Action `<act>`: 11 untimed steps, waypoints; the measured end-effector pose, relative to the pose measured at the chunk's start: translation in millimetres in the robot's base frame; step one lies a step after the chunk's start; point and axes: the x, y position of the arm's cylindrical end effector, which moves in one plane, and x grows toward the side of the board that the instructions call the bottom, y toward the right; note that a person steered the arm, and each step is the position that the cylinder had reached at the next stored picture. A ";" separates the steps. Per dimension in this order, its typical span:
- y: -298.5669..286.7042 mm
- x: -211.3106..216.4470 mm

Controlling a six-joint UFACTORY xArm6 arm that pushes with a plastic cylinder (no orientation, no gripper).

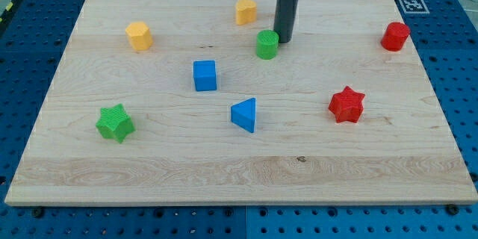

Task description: Move the yellow heart to the top of the green circle

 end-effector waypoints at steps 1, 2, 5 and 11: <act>-17.5 -6.4; -25.8 -10.2; -75.6 -12.5; -44.1 -53.0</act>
